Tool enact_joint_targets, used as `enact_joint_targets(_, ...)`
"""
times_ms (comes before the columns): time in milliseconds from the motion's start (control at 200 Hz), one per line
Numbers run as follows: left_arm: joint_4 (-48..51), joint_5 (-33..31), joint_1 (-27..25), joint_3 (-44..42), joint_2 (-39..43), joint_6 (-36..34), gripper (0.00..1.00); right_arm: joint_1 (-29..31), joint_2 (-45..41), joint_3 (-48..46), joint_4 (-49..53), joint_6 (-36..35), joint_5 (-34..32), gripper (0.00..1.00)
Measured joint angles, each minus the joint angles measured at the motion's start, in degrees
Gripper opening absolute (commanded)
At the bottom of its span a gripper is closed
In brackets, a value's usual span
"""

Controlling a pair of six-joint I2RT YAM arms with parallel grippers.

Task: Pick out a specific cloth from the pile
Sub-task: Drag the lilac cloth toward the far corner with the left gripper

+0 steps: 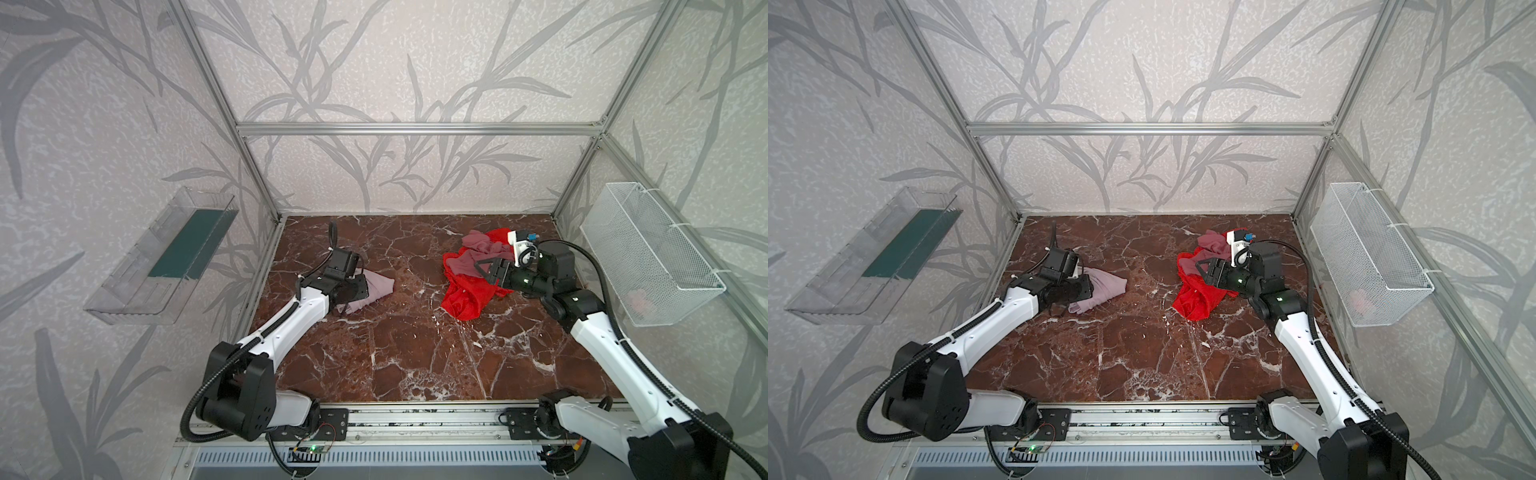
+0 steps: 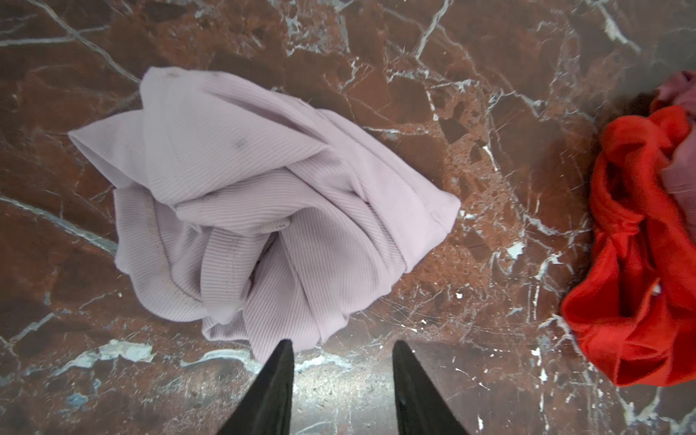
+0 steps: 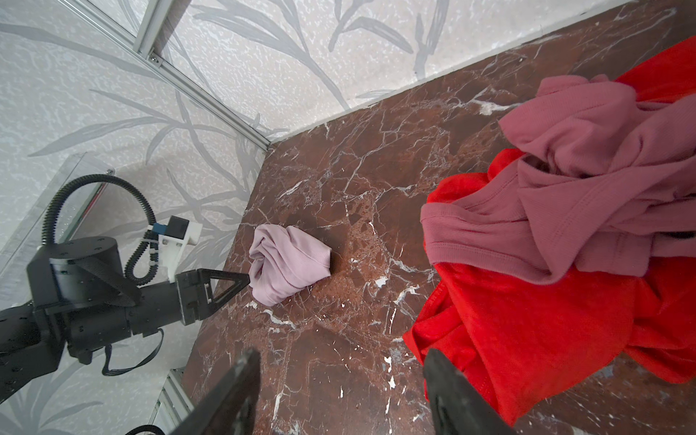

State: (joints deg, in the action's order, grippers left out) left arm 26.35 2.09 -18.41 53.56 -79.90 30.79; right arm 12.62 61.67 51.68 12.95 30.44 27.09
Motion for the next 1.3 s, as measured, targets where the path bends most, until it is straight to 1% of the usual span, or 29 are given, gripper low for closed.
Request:
enact_joint_targets(145,-3.15,-0.28,0.04,-0.52,-5.35,0.79,0.38,0.00,1.27,-0.02,-1.14,0.22,0.02,0.69)
enact_joint_targets(250,-4.72,-1.99,0.20,-0.33,-9.29,1.16,0.38,0.00,2.62,-0.02,-1.66,0.22,0.00,0.69)
enact_joint_targets(350,-4.79,-3.19,1.11,1.62,-13.66,1.09,0.38,-0.02,4.02,0.00,-2.16,0.22,0.00,0.69)
enact_joint_targets(445,-5.29,-3.61,3.37,5.01,-17.66,0.72,0.38,-0.04,5.25,0.24,-2.23,0.20,-0.04,0.69)
enact_joint_targets(650,-7.15,-3.91,10.75,13.57,-25.14,-1.09,0.38,-0.04,7.65,3.13,-2.25,-0.09,-0.33,0.69)
enact_joint_targets(840,-7.13,-4.79,15.28,20.94,-30.60,-2.75,0.37,-0.15,9.18,4.55,-2.27,-0.35,-1.11,0.68)
enact_joint_targets(955,-7.21,-4.59,16.44,21.66,-30.29,-3.82,0.38,-0.20,10.21,4.63,-2.21,-0.52,-1.36,0.68)
enact_joint_targets(1080,-7.43,-3.91,15.54,21.18,-27.76,-4.94,0.39,-0.22,10.43,4.63,-2.14,-1.05,-1.73,0.68)
enact_joint_targets(1230,-8.04,-4.98,11.21,17.84,-18.93,-6.93,0.41,-0.33,10.29,4.72,-1.73,-2.99,-3.78,0.68)
enact_joint_targets(1300,-9.25,-5.64,8.81,15.37,-13.75,-7.98,0.47,-0.50,9.88,4.72,-1.11,-4.26,-5.57,0.68)
